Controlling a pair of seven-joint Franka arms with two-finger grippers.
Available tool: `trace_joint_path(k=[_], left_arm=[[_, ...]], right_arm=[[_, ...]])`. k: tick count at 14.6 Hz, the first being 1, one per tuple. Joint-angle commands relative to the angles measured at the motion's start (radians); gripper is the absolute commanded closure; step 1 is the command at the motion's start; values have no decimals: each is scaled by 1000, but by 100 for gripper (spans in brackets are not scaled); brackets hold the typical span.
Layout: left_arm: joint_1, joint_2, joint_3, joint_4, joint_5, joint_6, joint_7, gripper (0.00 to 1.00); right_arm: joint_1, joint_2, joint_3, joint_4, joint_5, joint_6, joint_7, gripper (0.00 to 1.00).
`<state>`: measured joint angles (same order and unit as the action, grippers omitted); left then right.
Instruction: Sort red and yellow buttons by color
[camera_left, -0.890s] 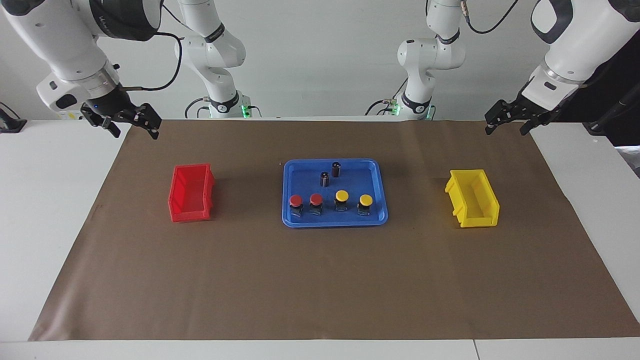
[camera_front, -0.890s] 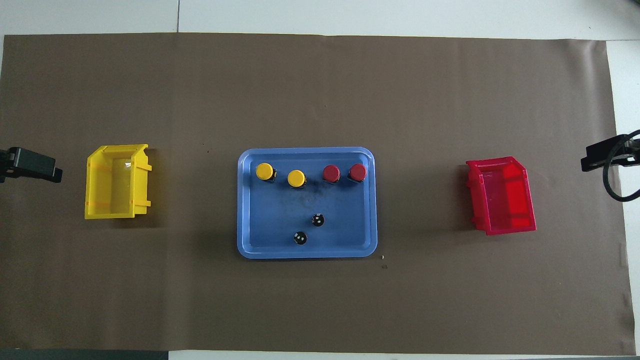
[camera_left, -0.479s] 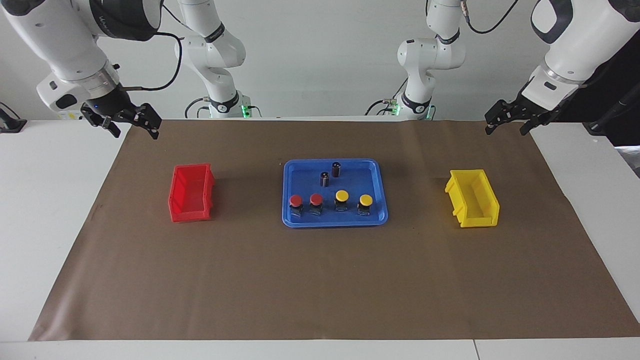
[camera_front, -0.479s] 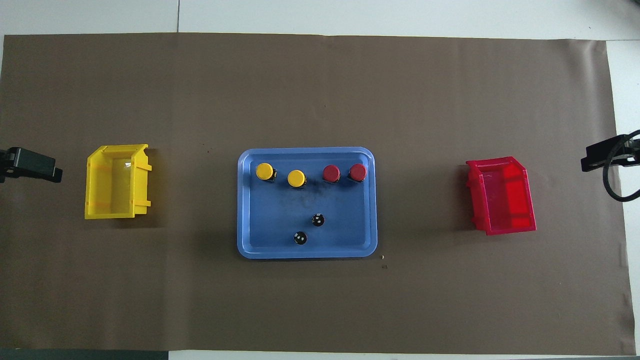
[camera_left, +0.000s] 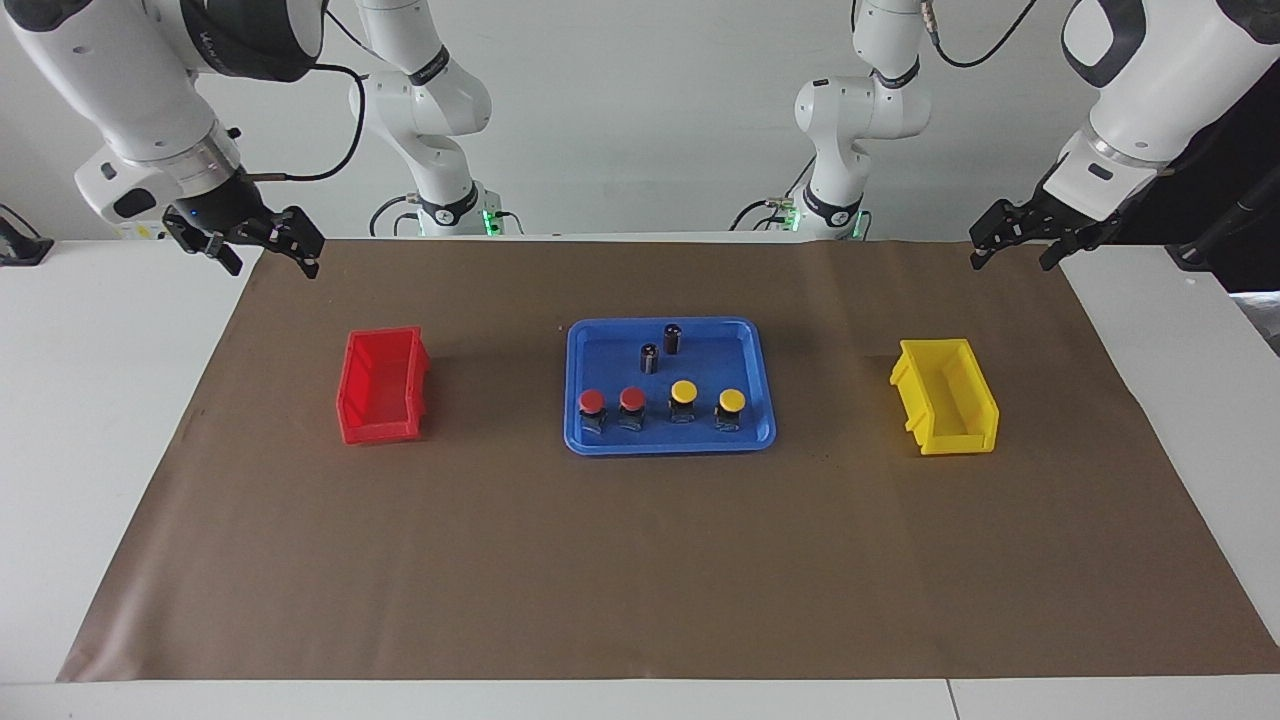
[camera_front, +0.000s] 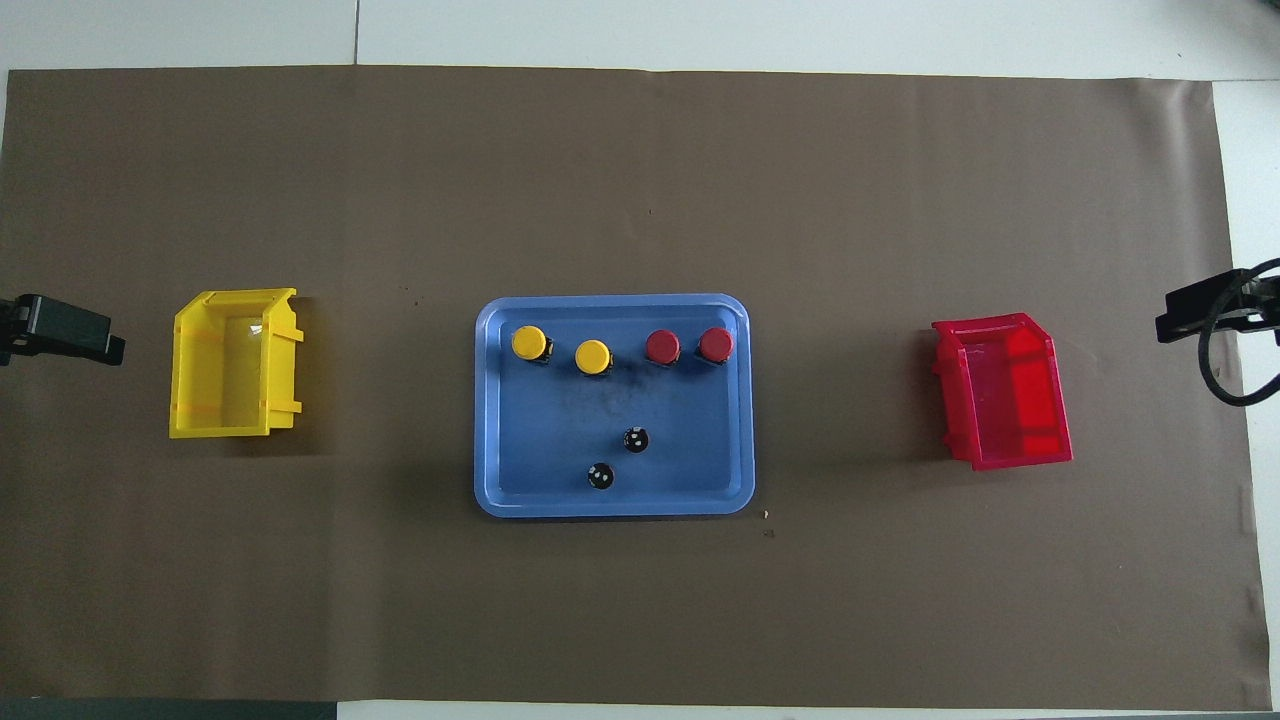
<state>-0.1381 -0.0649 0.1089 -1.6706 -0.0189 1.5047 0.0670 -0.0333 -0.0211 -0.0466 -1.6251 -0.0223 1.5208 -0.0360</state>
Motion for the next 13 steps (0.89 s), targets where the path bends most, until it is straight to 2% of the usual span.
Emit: trace_joint_path(k=[1,4,6,7,10,13], left_arm=[[-20,-7,18,3,11,-15,4,0],[-20,-7,18,3,13,-15,4,0],[-20,-7,18,2,13,-15,4,0],[-20,-7,18,3,13,-15,4,0],[-20,-7,18,3,11,-15,4,0],[-20,-7,18,3,11,-15,4,0]], right_arm=[[38,3,8,-16,2,48,2,0],[145,67,8,23,1,81,124,0],[243,168,8,83,5,111,251,0],[283,194,10,86,10,169,342,0],[390,279,10,73,27,312,511,0],[452,308,11,2,30,447,574,0]])
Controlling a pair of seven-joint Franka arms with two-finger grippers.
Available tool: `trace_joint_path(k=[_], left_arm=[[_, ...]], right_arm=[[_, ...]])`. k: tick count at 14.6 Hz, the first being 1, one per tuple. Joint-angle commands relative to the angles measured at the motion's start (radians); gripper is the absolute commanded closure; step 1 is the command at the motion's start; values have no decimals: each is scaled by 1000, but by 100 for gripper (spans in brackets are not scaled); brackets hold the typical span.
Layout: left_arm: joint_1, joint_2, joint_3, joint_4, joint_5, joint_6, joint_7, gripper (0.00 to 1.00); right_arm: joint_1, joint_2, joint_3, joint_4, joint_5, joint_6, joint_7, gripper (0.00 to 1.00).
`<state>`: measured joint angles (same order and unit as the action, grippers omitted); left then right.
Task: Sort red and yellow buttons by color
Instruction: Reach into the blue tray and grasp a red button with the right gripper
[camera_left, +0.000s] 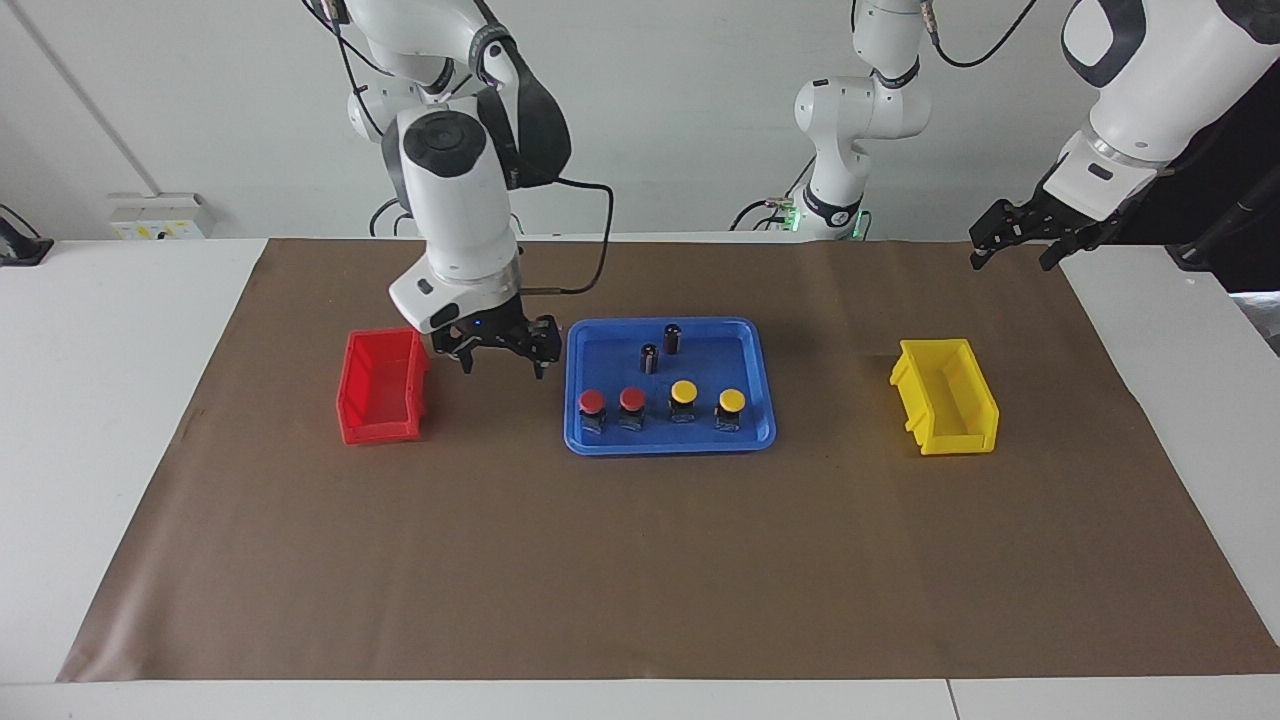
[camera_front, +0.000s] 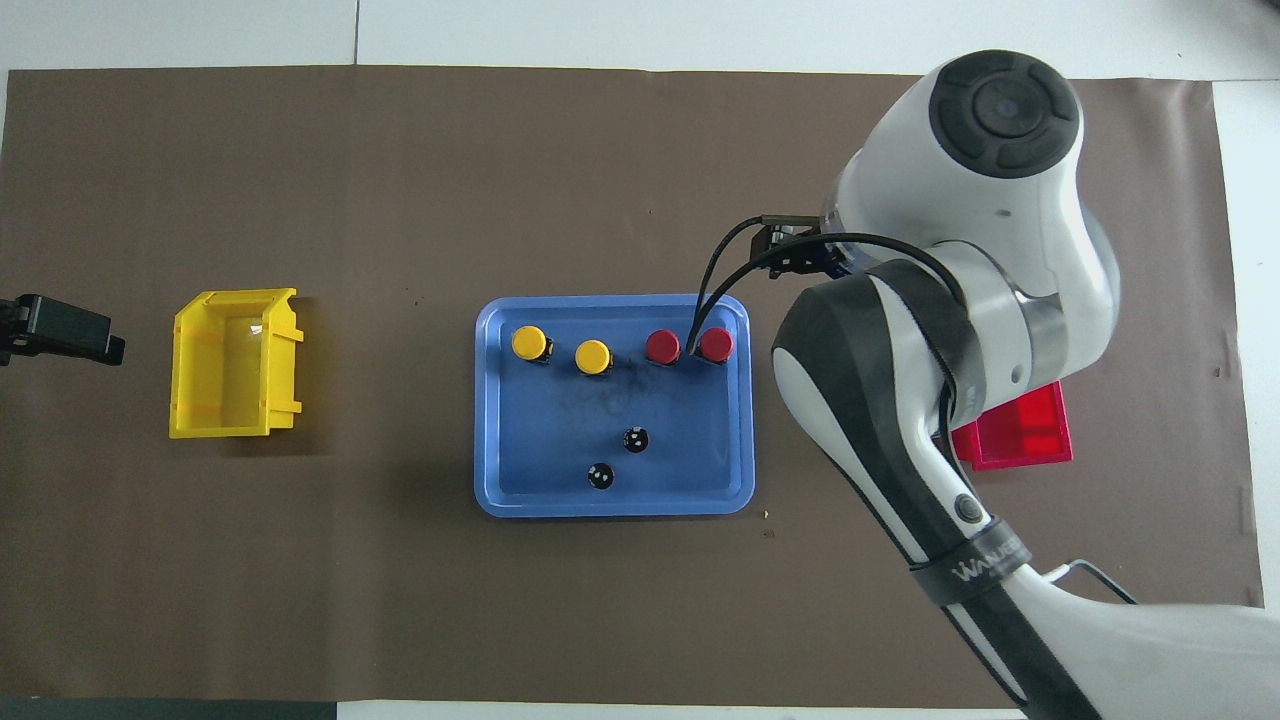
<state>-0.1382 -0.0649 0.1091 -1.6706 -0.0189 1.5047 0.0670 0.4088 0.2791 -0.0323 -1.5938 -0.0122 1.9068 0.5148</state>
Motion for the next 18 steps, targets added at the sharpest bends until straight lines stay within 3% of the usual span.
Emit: trace_joint_path(k=[1,8,15,18], left_arm=[[-18,-7,18,3,11,-15,4,0],[-24,-9,17,0,13,-24,4,0],[-40,-19,1,-18,-7,-46,7,0],[-130,-53,-23,-86,-15,1,-118,0]], right_arm=[[25,5,-3,-69,20,101,51,0],[111,25,-1,-230,31,284,74,1],[117,32,-1,-279,31,342,67,25],[119,35,-1,-294,29,365,67,30]])
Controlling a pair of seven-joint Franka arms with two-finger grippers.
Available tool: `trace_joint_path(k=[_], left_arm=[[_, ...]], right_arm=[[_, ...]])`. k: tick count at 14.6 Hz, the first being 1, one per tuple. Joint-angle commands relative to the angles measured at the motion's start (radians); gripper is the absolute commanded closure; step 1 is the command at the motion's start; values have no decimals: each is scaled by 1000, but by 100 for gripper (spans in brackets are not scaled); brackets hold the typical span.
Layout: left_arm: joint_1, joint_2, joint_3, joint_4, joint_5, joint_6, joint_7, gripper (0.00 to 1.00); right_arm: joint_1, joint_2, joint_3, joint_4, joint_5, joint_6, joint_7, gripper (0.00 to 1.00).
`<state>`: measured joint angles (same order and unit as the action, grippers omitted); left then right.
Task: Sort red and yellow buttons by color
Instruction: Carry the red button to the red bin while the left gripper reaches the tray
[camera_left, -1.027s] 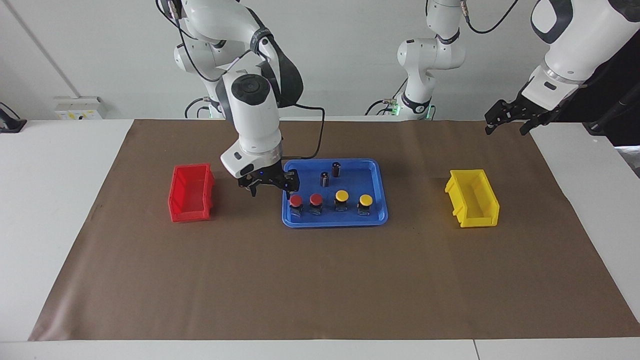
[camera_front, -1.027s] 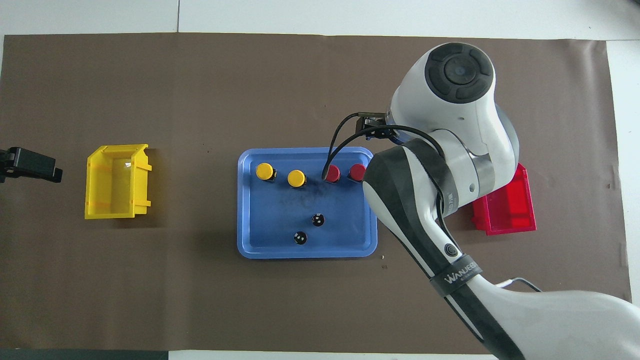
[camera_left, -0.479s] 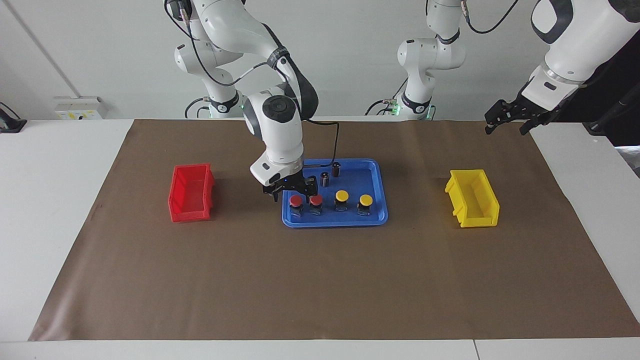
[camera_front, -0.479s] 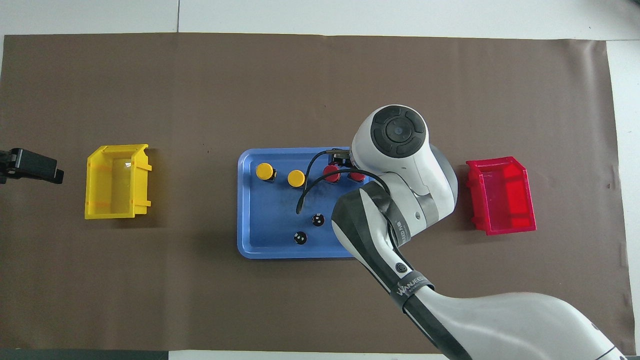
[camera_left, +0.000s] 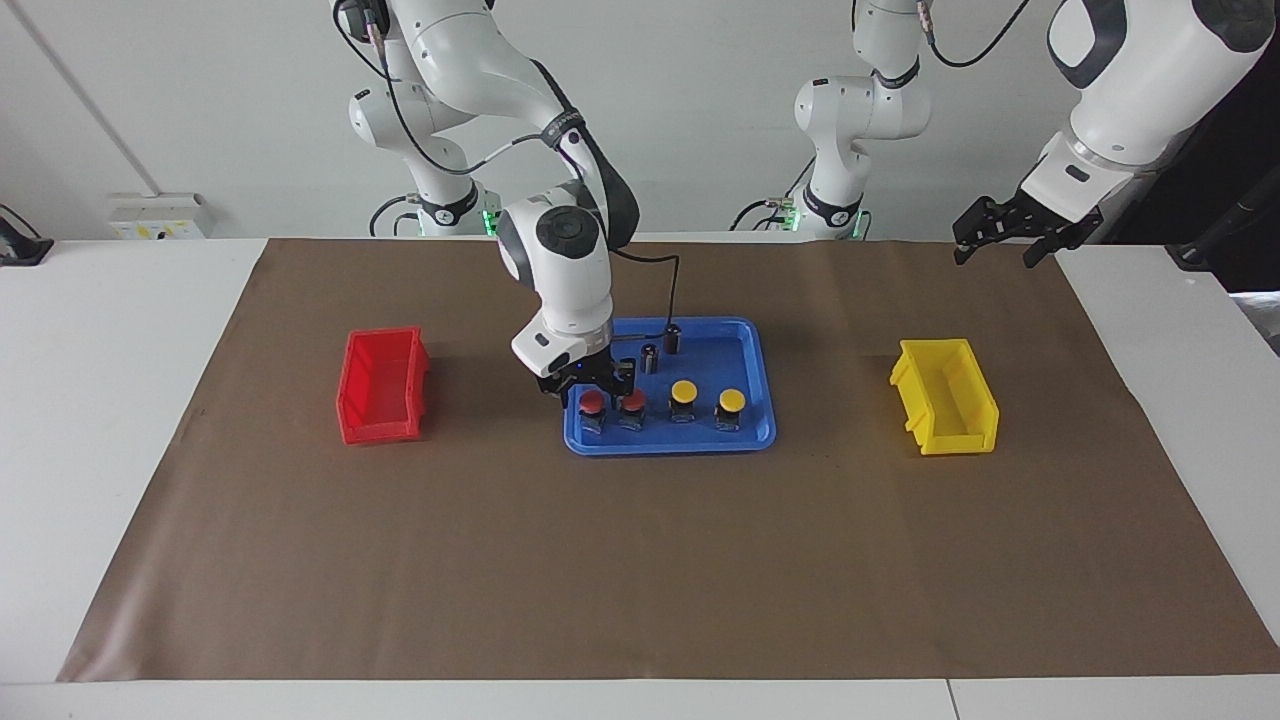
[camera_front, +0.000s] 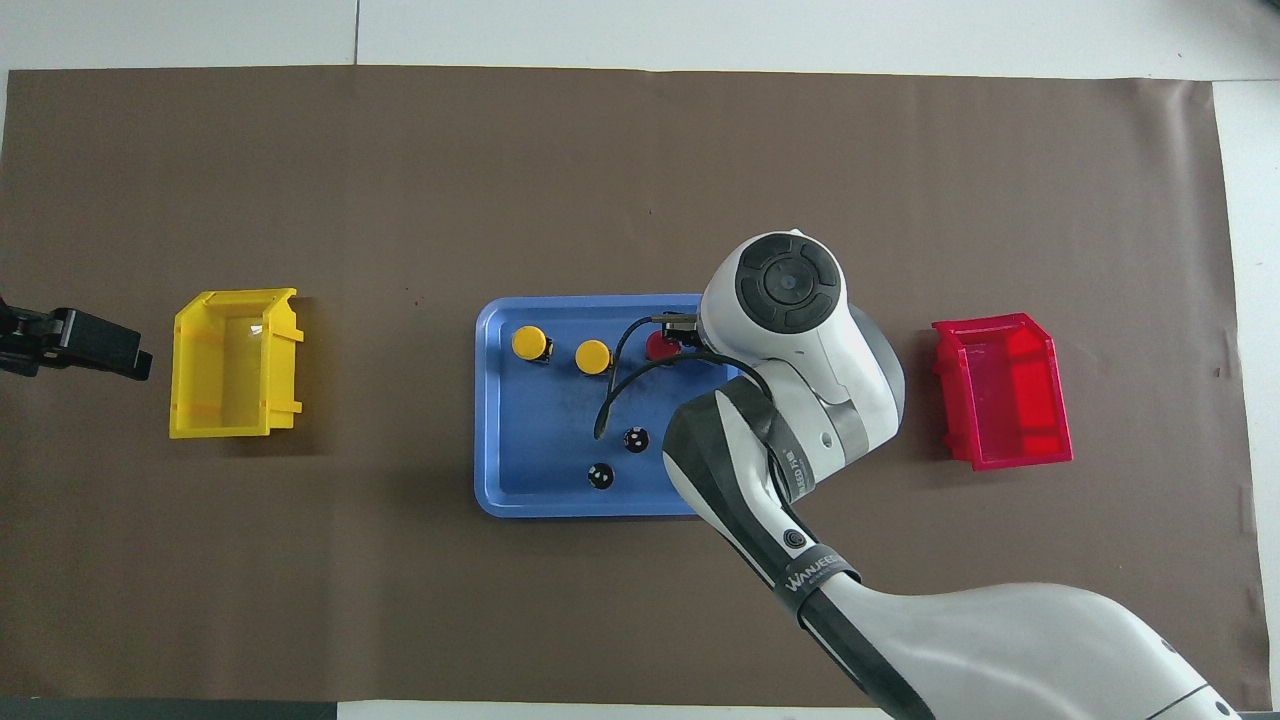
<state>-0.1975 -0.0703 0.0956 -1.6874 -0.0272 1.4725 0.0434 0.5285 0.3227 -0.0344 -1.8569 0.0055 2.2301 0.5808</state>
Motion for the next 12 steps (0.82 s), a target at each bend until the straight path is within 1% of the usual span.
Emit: trace_joint_path(k=[1,2,3,4,5,7,9,11,12], left_arm=[[-118,-60,-11,-102,-7,87,-188,0],[-170,-62,-11,-118,-7,118,-261,0],[-219,-49,-11,-121,-7,139,-327,0],[-256,-34,-11,-129,-7,179,-370,0],[-293,-17,-11,-144,-7,234,-396,0],[-319,13,-11,-179,-7,325,-402,0],[-342,61,-13,-189,-7,379,-402,1],[-364,95,-13,-189,-7,422,-408,3],[-372,110,-13,-186,-7,445,-418,4]], right_arm=[[-1,-8,1,-37,13,51,1,30],[-1,-7,1,-39,13,52,1,31],[-1,-7,1,-39,11,52,1,35],[-1,-7,1,-38,11,52,-1,42],[-1,-4,1,-38,13,52,-1,46],[-2,-2,1,-30,13,48,-1,60],[-4,-2,1,-16,13,37,-3,70],[-19,-14,1,24,13,4,-38,71],[-36,-33,1,65,13,-62,-55,71]])
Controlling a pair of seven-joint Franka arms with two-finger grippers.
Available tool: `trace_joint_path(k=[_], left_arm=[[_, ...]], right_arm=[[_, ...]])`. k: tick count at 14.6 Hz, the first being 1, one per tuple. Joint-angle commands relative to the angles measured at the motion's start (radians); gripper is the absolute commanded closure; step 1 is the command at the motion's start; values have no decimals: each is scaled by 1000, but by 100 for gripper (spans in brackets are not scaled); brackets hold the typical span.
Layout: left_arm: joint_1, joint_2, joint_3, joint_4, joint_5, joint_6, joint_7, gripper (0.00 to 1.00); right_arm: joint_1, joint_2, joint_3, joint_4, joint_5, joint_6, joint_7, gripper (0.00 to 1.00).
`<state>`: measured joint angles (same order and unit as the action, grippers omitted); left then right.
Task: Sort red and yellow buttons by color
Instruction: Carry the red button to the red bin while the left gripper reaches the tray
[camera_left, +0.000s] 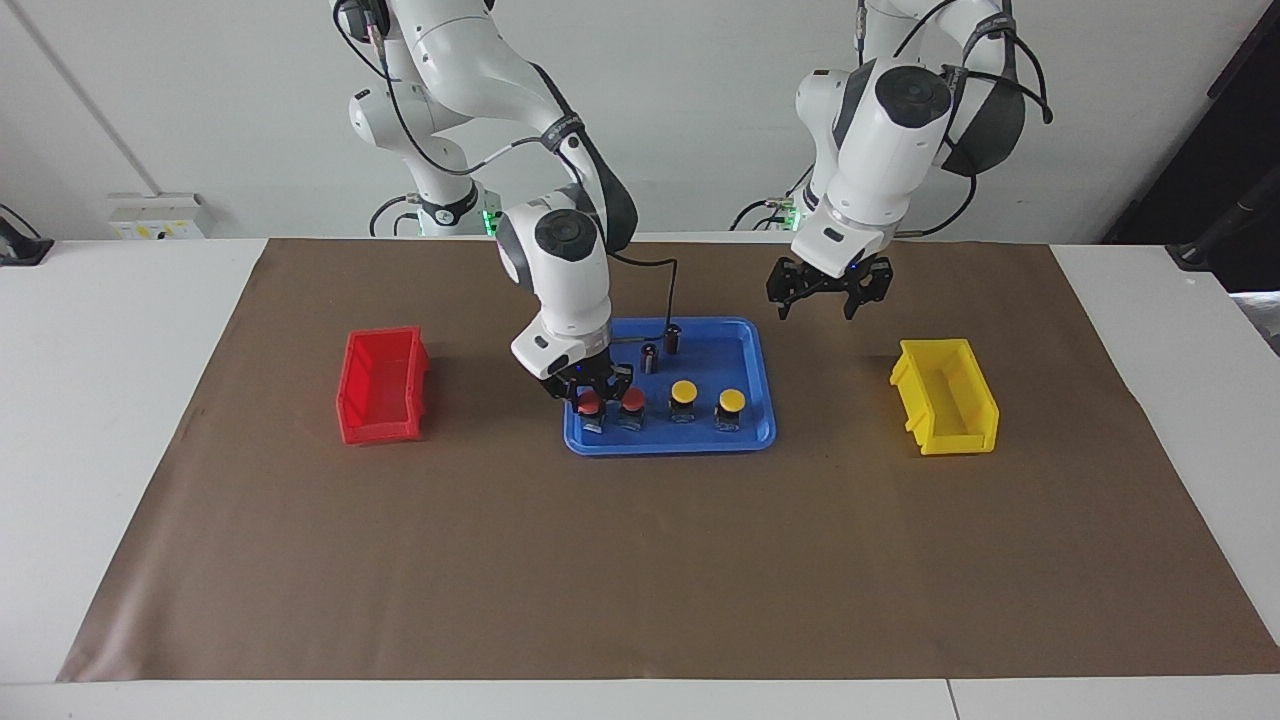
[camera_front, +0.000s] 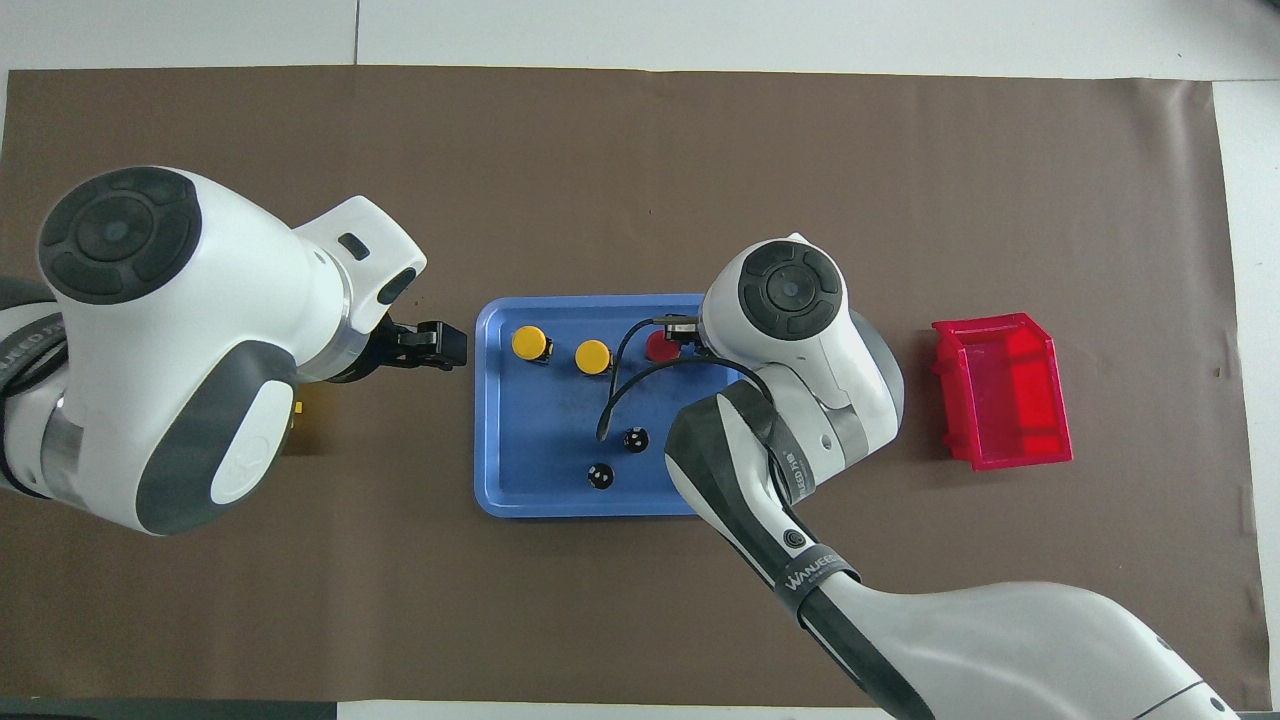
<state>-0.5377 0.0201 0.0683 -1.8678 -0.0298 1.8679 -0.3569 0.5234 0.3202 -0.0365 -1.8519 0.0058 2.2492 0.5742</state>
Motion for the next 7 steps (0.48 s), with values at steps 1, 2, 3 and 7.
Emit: trace_joint_path(k=[1,2,3,7], left_arm=[[-53,32,15,-4,-11,69,-27,5],[-57,47,16,-4,-21,88,-33,5],[-59,61,15,-4,-24,105,-37,5],[-70,164,15,-13,-45,220,-53,5]], right_arm=[[-58,-48,3,106,13,-164,-68,71],[-86,-79,3,131,13,-242,-109,71],[-117,-122,1,126,13,-296,-170,71],[-287,-297,0,-21,13,-410,-428,71]])
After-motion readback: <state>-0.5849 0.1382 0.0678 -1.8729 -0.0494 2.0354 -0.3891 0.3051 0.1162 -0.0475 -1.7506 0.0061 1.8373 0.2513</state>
